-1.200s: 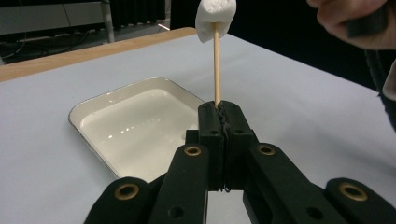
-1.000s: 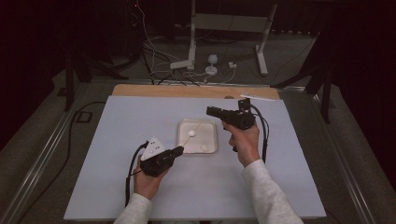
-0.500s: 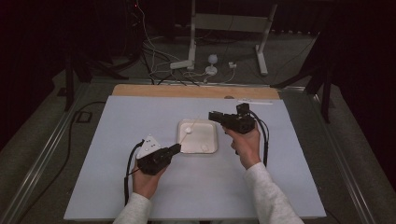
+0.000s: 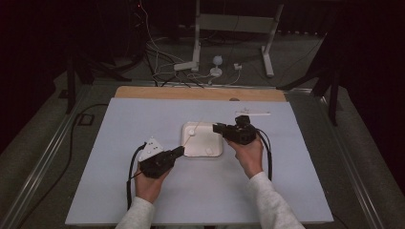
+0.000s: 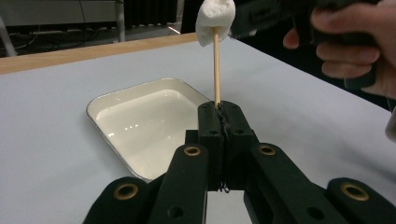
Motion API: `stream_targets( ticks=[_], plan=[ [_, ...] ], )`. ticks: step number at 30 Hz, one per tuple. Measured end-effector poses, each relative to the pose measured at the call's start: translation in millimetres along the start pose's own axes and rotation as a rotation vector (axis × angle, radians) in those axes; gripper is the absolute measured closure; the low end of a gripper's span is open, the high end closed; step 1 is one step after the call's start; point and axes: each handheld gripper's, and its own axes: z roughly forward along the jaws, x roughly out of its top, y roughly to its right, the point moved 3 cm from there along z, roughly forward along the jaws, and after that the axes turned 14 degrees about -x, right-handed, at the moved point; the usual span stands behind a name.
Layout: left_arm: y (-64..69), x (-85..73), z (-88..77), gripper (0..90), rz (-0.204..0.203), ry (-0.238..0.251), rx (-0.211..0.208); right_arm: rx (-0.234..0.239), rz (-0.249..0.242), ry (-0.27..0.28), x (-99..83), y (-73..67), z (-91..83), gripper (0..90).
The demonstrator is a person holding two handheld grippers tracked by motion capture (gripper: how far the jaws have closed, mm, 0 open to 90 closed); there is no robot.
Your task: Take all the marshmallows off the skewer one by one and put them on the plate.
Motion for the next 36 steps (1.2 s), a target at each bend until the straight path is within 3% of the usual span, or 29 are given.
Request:
stream_targets(
  ticks=[6, 17, 19, 23, 28, 36],
  plan=[
    [-0.1, 0.2, -0.4, 89.7, -0.006, 0.003, 0.000, -0.066, -0.045, -0.059, -21.7, 3.8, 16.8, 77.2],
    [-0.5, 0.3, -0.5, 89.6, -0.010, 0.004, 0.000, -0.105, -0.062, -0.117, -42.0, 7.9, 31.7, 75.4],
    [-0.3, 0.5, -0.6, 89.6, -0.011, 0.006, -0.001, -0.111, -0.058, -0.121, -42.4, 8.1, 32.3, 70.5],
    [-0.3, 0.7, -0.9, 89.6, -0.012, 0.008, 0.000, -0.136, -0.066, -0.137, -43.7, 8.9, 33.8, 51.8],
    [-0.6, 0.6, -0.8, 89.6, -0.013, 0.007, 0.002, -0.107, -0.033, -0.127, -39.9, 7.8, 29.5, 29.2],
    [-0.1, 0.4, 0.0, 89.6, -0.012, 0.005, 0.001, -0.043, -0.022, -0.082, -27.6, 0.8, 16.4, 21.5]
  ],
)
